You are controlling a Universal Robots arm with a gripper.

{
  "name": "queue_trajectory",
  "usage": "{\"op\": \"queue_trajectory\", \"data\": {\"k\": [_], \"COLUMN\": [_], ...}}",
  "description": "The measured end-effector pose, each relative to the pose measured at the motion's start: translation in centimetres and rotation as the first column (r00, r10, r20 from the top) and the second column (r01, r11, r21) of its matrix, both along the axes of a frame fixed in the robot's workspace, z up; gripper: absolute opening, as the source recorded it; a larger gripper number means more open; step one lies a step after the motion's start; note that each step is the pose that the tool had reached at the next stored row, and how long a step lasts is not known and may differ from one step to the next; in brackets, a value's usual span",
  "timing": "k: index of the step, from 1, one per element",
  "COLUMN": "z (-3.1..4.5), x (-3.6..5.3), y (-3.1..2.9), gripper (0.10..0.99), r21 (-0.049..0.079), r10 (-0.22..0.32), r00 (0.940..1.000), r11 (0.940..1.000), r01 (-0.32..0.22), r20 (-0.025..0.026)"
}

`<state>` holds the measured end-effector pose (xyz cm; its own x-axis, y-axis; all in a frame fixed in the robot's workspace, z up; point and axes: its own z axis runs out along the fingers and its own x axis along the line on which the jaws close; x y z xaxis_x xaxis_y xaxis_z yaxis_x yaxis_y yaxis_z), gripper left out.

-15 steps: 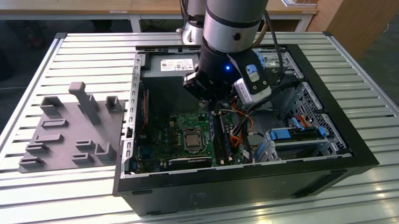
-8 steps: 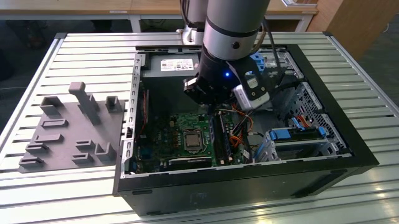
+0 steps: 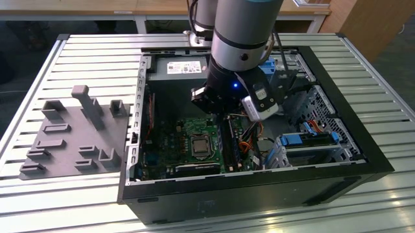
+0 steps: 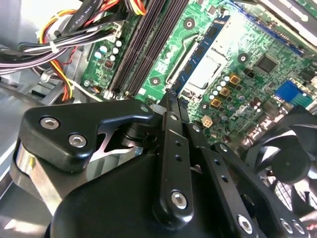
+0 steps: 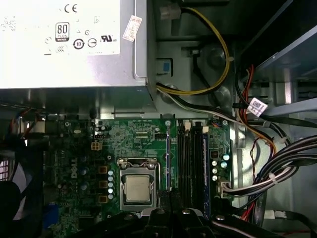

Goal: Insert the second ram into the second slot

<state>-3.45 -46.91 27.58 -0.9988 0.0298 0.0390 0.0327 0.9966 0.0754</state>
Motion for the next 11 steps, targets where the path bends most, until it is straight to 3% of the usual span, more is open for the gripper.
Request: {"op": "queue_trajectory", "data": {"k": [5,11], "z": [-0.89,-1.27], "x": [0.09,0.1], "y": [0.0,0.0], "gripper": [0.118,0.118], "r21": [0.0,0.0], "r10": [0.004,0.004], "r00": [1.0,1.0], "r11": [1.0,1.0], "r01": [-0.004,-0.004], "r20": [-0.0004,-0.0001]}}
